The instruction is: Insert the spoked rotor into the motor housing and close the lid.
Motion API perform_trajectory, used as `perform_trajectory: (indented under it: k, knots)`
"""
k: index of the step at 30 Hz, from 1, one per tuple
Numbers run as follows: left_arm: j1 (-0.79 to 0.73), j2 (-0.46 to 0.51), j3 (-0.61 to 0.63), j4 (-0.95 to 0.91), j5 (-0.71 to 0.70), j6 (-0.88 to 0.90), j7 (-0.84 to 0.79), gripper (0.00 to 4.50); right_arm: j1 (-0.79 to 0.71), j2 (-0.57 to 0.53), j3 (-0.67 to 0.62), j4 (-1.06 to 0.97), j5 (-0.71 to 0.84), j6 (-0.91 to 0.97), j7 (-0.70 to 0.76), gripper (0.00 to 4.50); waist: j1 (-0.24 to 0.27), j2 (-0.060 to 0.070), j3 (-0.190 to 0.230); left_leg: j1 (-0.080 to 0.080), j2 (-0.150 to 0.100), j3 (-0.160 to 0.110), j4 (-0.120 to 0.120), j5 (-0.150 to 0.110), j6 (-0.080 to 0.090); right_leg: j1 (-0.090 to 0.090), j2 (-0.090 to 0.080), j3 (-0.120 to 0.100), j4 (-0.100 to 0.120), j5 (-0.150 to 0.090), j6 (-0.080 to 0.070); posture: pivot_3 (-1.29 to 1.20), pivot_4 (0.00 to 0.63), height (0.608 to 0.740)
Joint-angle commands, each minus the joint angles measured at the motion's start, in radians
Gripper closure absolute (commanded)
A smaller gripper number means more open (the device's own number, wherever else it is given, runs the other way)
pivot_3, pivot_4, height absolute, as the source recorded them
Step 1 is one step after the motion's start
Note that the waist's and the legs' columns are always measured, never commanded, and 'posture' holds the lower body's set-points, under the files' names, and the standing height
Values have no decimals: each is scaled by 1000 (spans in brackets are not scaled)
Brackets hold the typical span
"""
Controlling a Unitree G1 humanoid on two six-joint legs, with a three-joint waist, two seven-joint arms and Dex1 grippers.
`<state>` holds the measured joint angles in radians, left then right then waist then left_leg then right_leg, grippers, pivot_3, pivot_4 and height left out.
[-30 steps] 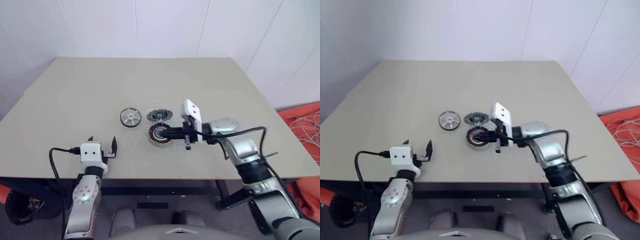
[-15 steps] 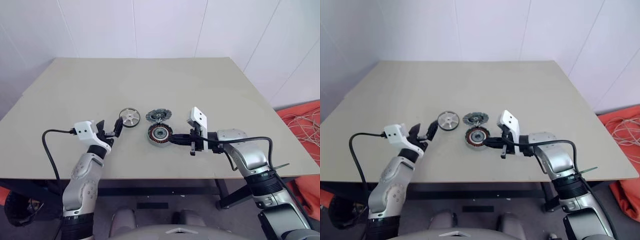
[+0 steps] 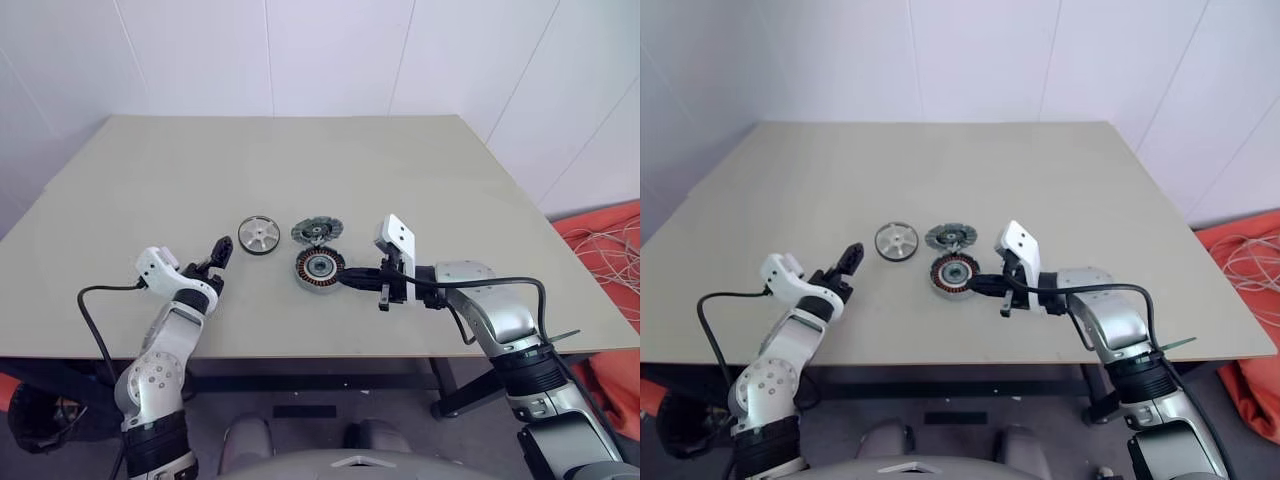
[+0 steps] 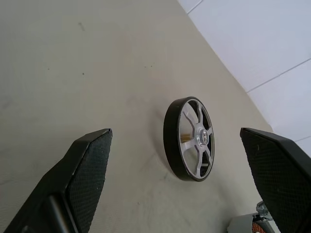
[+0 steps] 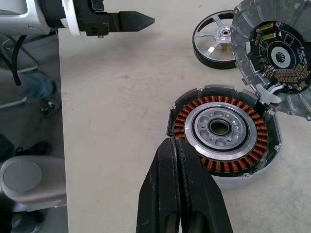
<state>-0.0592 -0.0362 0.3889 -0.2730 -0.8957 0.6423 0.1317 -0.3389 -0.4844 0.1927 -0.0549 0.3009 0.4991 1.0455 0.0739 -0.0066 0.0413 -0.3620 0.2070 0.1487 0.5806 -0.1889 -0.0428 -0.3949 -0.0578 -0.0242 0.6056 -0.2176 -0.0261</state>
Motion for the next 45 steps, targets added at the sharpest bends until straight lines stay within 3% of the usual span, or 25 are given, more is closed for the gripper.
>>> perform_trajectory:
  k: [1,21,45]
  knots:
    - [-32,-1,8,8,-37,2,8,0,-4,-1,-13,-50,27,1,-5,4437,1,0,0,0,0,0,0,0,0,0,0,0,0,0,0,0,0,740]
    - [-199,34,-18,196,-1,21,42,0,5,6,-9,-79,39,16,-44,4437,6,0,0,0,0,0,0,0,0,0,0,0,0,0,0,0,0,740]
    - [-232,24,-23,304,13,51,-45,0,-5,17,4,-69,33,2,-44,4437,25,0,0,1,0,0,0,0,0,1,0,0,0,0,0,0,0,740]
